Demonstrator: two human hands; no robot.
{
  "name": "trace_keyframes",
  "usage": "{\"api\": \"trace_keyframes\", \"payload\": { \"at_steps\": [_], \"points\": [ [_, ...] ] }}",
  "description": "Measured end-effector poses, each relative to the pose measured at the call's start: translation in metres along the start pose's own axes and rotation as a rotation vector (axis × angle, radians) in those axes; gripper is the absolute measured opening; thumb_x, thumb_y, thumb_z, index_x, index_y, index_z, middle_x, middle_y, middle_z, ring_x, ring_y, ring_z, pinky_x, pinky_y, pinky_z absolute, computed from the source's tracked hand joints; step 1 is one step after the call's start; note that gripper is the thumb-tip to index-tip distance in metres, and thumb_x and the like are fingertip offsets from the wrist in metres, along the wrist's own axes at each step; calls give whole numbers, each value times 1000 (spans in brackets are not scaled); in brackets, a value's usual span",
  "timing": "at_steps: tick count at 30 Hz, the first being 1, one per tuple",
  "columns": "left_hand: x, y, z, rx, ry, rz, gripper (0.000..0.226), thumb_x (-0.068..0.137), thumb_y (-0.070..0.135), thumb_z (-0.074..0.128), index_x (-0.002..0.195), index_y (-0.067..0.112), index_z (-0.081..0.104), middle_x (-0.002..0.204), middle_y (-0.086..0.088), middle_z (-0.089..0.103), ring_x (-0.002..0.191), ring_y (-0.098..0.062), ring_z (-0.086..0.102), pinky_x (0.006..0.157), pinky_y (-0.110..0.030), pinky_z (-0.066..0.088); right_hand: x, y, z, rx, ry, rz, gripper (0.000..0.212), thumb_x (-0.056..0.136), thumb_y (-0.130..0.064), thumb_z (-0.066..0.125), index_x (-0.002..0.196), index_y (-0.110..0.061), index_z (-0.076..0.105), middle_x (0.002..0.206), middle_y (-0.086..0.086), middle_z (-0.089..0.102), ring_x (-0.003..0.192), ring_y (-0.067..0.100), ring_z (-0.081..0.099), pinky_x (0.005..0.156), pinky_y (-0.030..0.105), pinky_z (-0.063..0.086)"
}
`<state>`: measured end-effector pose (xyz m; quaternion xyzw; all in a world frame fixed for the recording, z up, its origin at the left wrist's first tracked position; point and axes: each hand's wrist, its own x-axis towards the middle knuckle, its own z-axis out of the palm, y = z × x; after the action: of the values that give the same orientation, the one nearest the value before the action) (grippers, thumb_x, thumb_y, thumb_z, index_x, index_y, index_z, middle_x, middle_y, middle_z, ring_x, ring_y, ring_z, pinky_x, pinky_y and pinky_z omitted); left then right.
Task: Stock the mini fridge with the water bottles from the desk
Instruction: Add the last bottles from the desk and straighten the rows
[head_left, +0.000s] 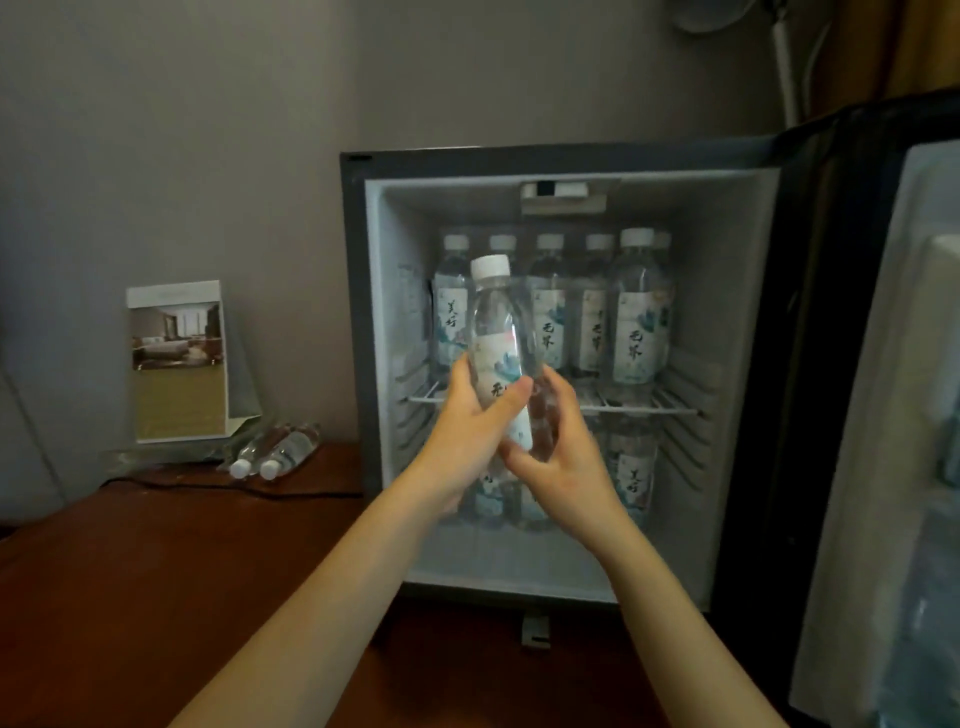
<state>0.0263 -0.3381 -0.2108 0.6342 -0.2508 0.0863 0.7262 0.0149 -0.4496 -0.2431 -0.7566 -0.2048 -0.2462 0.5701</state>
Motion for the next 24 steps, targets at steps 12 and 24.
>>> {"api": "trace_keyframes", "payload": {
  "at_steps": [12,24],
  "points": [
    [92,-18,55,269,18,86,75,90,21,59,147,23,10,148,2,32,135,-17,34,107,-29,31,67,31,-26,-394,449,33,70,88,-16,62,147,-18,24,144,8,35,130,18,39,91,11,25],
    [106,-49,48,487,73,-27,45,94,28,50,135,14,39,135,-5,47,123,-23,48,105,-42,40,66,56,-12,-571,597,-60,59,87,-12,62,140,-6,37,127,14,43,122,27,39,88,19,27]
  ]
}}
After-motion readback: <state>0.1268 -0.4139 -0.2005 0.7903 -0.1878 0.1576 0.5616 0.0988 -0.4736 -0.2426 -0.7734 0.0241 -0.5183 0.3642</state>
